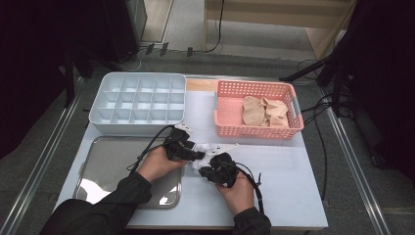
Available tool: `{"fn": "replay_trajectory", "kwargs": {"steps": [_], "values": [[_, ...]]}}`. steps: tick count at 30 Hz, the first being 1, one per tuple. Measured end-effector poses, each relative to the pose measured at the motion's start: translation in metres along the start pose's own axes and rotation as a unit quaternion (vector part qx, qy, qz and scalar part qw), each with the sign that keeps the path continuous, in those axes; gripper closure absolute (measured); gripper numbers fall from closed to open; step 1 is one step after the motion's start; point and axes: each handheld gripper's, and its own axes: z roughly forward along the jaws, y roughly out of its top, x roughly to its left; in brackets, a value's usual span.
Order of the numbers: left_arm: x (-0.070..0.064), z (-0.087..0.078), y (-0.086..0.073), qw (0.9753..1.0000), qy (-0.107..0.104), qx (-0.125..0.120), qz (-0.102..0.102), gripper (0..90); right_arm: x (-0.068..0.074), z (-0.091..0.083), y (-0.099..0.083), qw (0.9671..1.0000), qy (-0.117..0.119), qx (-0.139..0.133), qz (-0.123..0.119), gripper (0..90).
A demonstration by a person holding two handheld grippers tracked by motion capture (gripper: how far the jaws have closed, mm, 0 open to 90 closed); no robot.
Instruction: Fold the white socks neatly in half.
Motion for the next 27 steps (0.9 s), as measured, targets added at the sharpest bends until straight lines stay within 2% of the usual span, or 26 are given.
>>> {"fn": "replay_trajectory", "kwargs": {"steps": [11, 13, 19, 22, 27], "values": [[-0.01, -0.001, -0.003, 0.9999, -0.003, 0.012, -0.002, 36.7, 0.0, 0.002, -0.003, 0.9998, -0.007, 0.008, -0.016, 86.1], [-0.011, -0.001, -0.004, 0.9999, -0.007, 0.015, -0.001, 38.3, -0.001, 0.002, -0.005, 0.9999, -0.005, 0.003, -0.016, 86.1], [-0.013, -0.001, -0.006, 0.9992, -0.034, 0.02, -0.005, 46.2, -0.002, 0.002, -0.009, 0.9998, 0.001, -0.01, -0.016, 85.8], [-0.012, 0.0, -0.006, 0.9978, -0.06, 0.025, -0.017, 53.2, -0.002, 0.001, -0.01, 0.9998, 0.003, -0.011, -0.015, 84.7], [-0.01, -0.001, -0.005, 0.9971, -0.069, 0.024, -0.02, 60.9, -0.004, 0.0, -0.01, 0.9998, 0.016, -0.008, -0.01, 82.5]]}}
